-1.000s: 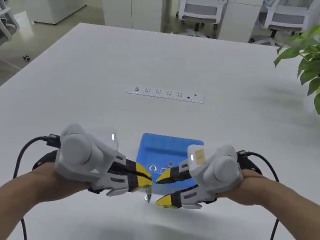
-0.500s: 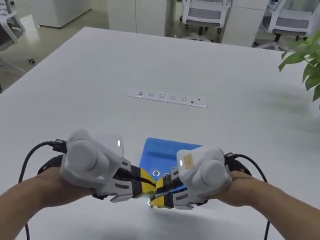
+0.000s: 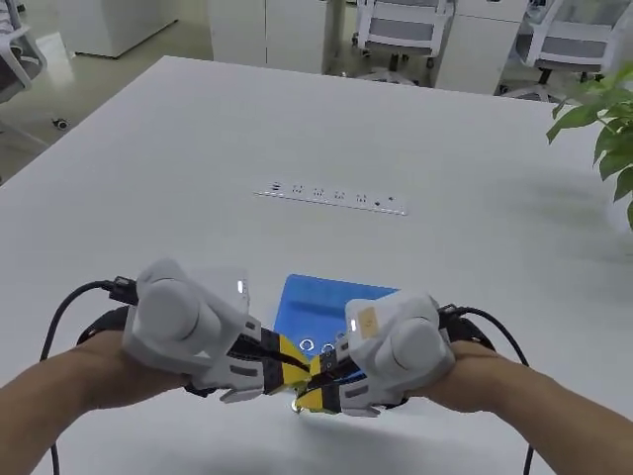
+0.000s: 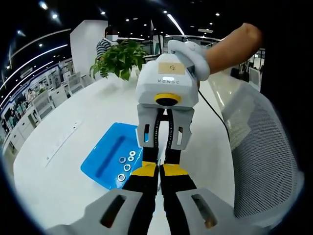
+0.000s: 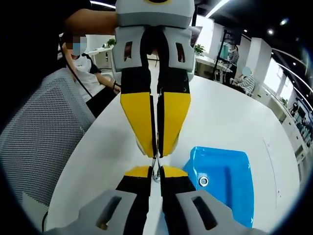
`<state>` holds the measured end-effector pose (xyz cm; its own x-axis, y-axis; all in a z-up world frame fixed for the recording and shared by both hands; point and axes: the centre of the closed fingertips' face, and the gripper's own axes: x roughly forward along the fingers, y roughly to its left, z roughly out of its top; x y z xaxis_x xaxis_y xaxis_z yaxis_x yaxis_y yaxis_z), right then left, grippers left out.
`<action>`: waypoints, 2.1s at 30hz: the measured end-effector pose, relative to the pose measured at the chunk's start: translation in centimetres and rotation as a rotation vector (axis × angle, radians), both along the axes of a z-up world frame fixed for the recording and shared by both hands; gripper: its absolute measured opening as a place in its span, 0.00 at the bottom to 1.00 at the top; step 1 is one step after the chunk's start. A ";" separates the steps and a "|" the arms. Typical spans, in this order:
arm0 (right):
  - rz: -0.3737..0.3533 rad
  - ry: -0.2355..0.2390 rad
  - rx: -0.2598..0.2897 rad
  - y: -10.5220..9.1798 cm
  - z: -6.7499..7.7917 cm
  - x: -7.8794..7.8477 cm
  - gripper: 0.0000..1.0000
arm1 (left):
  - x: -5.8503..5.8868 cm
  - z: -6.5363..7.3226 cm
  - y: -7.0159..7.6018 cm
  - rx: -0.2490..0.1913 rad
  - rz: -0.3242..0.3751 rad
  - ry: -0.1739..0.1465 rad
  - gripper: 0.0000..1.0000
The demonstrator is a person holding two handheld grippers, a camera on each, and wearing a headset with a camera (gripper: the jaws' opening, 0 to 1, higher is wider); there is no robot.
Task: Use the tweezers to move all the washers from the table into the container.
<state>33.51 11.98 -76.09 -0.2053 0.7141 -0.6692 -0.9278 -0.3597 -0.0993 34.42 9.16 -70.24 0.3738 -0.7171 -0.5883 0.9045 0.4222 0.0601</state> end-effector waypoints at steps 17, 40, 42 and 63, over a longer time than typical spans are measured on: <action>-0.033 0.019 0.008 -0.1 0.8 -0.1 0.08 | -0.1 0.8 1.0 -0.093 0.069 0.013 0.33; -0.072 0.012 0.038 -1.1 5.2 0.5 0.08 | -0.1 1.1 1.5 -0.175 0.164 0.004 0.91; -0.079 0.011 0.043 -1.2 5.7 0.8 0.08 | -0.1 1.3 1.4 -0.180 0.165 0.000 0.94; -0.137 -0.022 0.077 -2.5 8.3 4.3 0.08 | 0.1 1.4 1.4 -0.200 0.191 0.000 0.99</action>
<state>37.77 9.44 -67.81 -0.0886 0.7835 -0.6150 -0.9649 -0.2208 -0.1423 34.52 10.55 -68.86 0.5129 -0.7358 -0.4422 0.8076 0.5882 -0.0420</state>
